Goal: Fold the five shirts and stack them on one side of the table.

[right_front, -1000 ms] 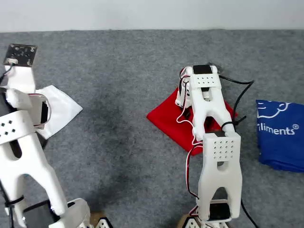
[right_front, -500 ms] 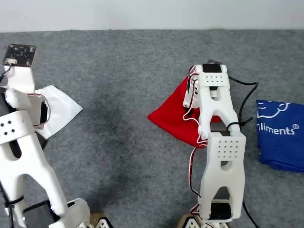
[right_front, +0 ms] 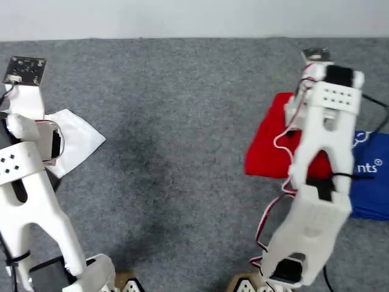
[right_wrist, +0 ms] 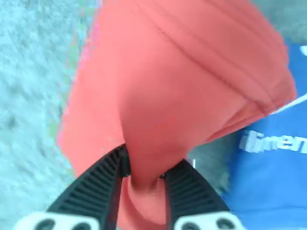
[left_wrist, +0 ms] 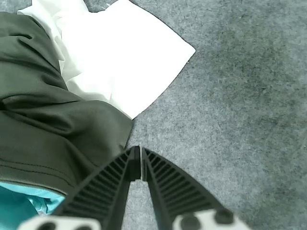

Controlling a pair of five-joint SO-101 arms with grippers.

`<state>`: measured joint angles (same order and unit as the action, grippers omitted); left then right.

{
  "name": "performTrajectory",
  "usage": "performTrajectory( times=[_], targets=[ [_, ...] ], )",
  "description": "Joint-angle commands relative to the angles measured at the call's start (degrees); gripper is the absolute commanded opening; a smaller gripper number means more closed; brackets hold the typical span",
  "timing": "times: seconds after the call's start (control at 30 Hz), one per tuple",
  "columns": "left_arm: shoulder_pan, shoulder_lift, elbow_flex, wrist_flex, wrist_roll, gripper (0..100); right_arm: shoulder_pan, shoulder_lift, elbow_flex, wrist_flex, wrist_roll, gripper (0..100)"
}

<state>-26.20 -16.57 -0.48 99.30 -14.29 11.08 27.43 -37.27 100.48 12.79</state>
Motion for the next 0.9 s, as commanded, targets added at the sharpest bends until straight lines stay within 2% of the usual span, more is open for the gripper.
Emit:
performTrajectory(
  times=[0.0, 0.17, 0.43, 0.87],
  targets=[
    [0.18, -2.37, -0.66, 1.23, -0.79, 1, 3.56, -10.24, 2.37, 2.51, 6.59, 0.9],
    [0.18, -2.37, -0.66, 1.23, -0.79, 1, 10.07, -16.48, 5.54, 2.42, 15.47, 0.9],
    [0.18, -2.37, -0.66, 1.23, -0.79, 1, 20.35, -16.57, 5.36, 1.54, 31.91, 0.9],
    [0.26, -2.37, -0.57, 1.23, -0.70, 1, 31.16, -3.38, 5.27, -13.76, 41.49, 1.3]
  ],
)
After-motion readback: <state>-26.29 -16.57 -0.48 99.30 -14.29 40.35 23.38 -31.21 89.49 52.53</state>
